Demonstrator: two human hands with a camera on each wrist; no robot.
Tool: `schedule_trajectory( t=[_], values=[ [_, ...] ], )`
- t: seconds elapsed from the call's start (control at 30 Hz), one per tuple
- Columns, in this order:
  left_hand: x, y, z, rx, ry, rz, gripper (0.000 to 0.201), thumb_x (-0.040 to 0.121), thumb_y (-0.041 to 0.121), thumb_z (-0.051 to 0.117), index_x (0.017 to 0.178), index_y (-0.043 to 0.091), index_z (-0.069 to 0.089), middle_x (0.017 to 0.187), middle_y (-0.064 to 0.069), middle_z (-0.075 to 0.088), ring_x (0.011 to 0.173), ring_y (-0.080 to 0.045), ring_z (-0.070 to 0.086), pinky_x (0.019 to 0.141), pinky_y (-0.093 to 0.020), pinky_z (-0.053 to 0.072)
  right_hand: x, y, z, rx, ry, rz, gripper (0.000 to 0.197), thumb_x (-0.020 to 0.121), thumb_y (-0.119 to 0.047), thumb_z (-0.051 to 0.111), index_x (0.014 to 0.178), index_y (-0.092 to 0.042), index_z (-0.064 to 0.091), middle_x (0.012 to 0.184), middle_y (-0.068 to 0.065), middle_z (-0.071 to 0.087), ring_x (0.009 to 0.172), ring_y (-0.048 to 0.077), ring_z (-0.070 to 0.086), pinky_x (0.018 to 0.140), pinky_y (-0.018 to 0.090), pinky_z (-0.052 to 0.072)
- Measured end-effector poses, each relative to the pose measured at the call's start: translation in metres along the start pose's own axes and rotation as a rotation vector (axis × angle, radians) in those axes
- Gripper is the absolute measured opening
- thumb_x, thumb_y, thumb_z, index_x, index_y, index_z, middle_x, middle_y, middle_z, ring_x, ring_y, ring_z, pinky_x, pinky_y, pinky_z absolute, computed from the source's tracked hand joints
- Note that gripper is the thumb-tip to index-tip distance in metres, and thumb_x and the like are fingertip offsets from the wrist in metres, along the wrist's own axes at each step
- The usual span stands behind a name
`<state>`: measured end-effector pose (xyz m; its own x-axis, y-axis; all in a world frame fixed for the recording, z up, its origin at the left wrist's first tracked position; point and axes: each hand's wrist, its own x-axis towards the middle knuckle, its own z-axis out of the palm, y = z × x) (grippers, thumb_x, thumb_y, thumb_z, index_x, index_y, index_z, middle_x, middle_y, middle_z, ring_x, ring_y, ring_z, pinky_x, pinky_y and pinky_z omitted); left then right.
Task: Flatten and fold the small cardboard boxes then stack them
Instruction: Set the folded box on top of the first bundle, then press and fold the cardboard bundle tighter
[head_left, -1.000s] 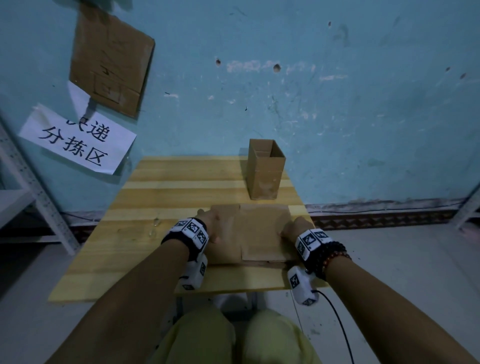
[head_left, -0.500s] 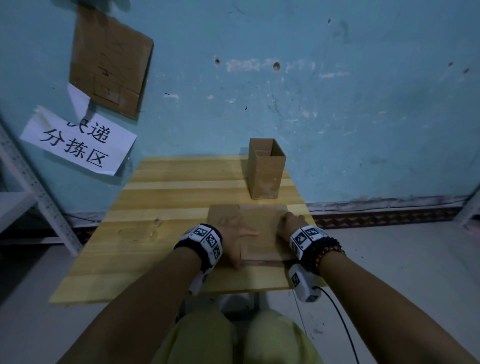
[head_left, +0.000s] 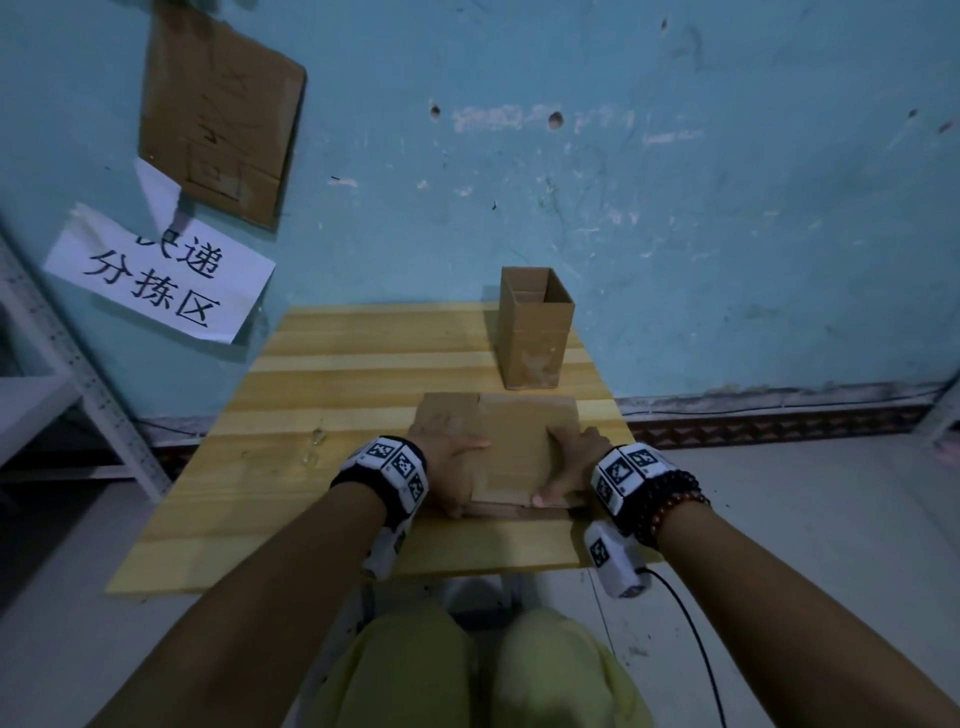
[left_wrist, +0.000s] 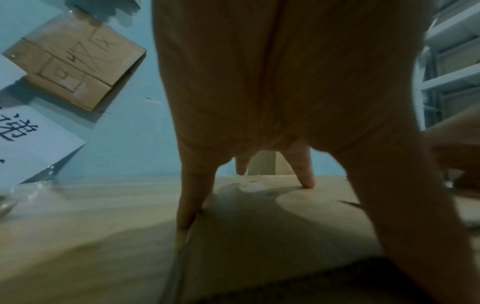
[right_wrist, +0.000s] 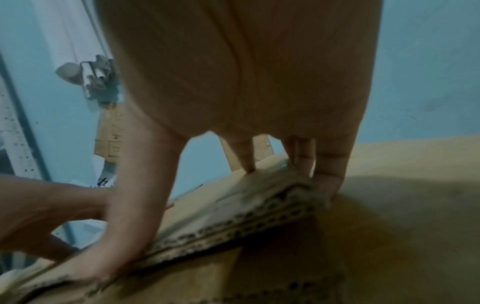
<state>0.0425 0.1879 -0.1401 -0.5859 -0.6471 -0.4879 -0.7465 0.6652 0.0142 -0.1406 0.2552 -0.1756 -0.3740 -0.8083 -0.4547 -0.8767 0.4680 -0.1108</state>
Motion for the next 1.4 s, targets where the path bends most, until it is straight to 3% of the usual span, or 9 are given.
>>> schedule_trajectory(
  t=[0.2, 0.33, 0.47, 0.57, 0.7, 0.83, 1.03, 1.17, 1.4],
  values=[
    [0.007, -0.006, 0.010, -0.011, -0.004, -0.021, 0.094, 0.073, 0.036, 0.077, 0.146, 0.039, 0.018, 0.152, -0.009, 0.012, 0.138, -0.036, 0.020, 0.111, -0.043, 0.027, 0.001, 0.001, 0.006, -0.160, -0.020, -0.145, 0.119, 0.062, -0.040, 0.083, 0.148, -0.032, 0.002, 0.156, 0.014, -0.008, 0.141, 0.043, 0.008, 0.110, 0.054, 0.027],
    [0.007, -0.012, 0.011, -0.115, 0.069, 0.042, 0.077, 0.074, 0.031, 0.076, 0.140, 0.034, 0.037, 0.150, -0.007, 0.029, 0.135, -0.026, 0.033, 0.112, -0.035, 0.030, 0.007, 0.000, 0.002, -0.212, -0.019, -0.164, 0.115, 0.065, -0.036, 0.083, 0.148, -0.034, 0.003, 0.157, 0.013, -0.007, 0.142, 0.042, 0.010, 0.112, 0.052, 0.026],
    [0.010, -0.016, 0.002, -0.114, -0.016, 0.118, 0.054, 0.090, 0.036, 0.056, 0.141, 0.025, 0.040, 0.156, 0.003, 0.018, 0.144, -0.022, 0.015, 0.117, -0.037, 0.010, 0.014, -0.002, 0.002, -0.251, -0.005, -0.168, 0.118, 0.061, -0.043, 0.083, 0.148, -0.036, 0.004, 0.157, 0.013, -0.003, 0.141, 0.043, 0.011, 0.113, 0.053, 0.025],
    [0.020, -0.021, -0.004, -0.238, 0.035, 0.151, 0.039, 0.096, 0.027, 0.048, 0.134, 0.017, 0.051, 0.149, -0.001, 0.037, 0.138, -0.019, 0.033, 0.113, -0.027, 0.020, 0.013, 0.001, 0.002, -0.182, 0.028, -0.190, 0.107, 0.063, -0.055, 0.076, 0.147, -0.033, 0.013, 0.157, 0.010, 0.008, 0.141, 0.037, 0.017, 0.113, 0.049, 0.026],
    [0.029, -0.029, -0.011, -0.360, 0.087, 0.133, 0.034, 0.098, 0.023, 0.045, 0.129, 0.015, 0.055, 0.141, -0.003, 0.048, 0.128, -0.020, 0.044, 0.107, -0.027, 0.030, 0.013, -0.001, -0.024, 0.149, 0.425, -0.308, 0.079, 0.075, -0.052, 0.067, 0.141, -0.024, 0.034, 0.148, 0.005, 0.034, 0.135, 0.028, 0.034, 0.111, 0.037, 0.030],
    [0.036, -0.029, -0.014, -0.408, 0.126, 0.133, 0.031, 0.098, 0.018, 0.045, 0.123, 0.010, 0.060, 0.131, -0.006, 0.056, 0.124, -0.021, 0.049, 0.103, -0.027, 0.036, 0.030, -0.004, -0.074, 0.153, 0.710, -0.277, 0.088, 0.078, -0.033, 0.072, 0.147, -0.020, 0.020, 0.156, 0.006, 0.014, 0.143, 0.025, 0.017, 0.117, 0.035, 0.017],
    [0.044, -0.036, -0.013, -0.533, 0.170, 0.098, 0.025, 0.095, 0.019, 0.048, 0.111, 0.010, 0.066, 0.119, -0.009, 0.063, 0.109, -0.025, 0.056, 0.092, -0.031, 0.043, 0.049, -0.013, -0.106, -0.041, 0.515, -0.189, 0.097, 0.079, -0.024, 0.070, 0.149, -0.022, 0.003, 0.157, 0.004, 0.007, 0.146, 0.024, 0.000, 0.116, 0.046, -0.007],
    [0.049, -0.038, -0.015, -0.634, 0.205, 0.085, 0.016, 0.094, 0.012, 0.047, 0.094, 0.016, 0.063, 0.105, -0.006, 0.064, 0.101, -0.020, 0.056, 0.088, -0.029, 0.042, 0.049, -0.018, -0.106, -0.138, 0.688, -0.115, 0.041, 0.092, -0.009, 0.044, 0.133, -0.014, 0.041, 0.136, 0.011, 0.043, 0.133, 0.028, 0.030, 0.115, 0.041, 0.012],
    [0.045, -0.036, -0.022, -0.795, 0.320, 0.100, 0.023, 0.092, 0.006, 0.047, 0.113, 0.005, 0.055, 0.111, -0.011, 0.064, 0.101, -0.022, 0.059, 0.091, -0.033, 0.046, 0.039, -0.015, -0.113, 0.021, 0.889, -0.126, 0.024, 0.094, -0.006, 0.039, 0.110, -0.003, 0.058, 0.114, 0.021, 0.062, 0.111, 0.036, 0.053, 0.096, 0.037, 0.035]
  ],
)
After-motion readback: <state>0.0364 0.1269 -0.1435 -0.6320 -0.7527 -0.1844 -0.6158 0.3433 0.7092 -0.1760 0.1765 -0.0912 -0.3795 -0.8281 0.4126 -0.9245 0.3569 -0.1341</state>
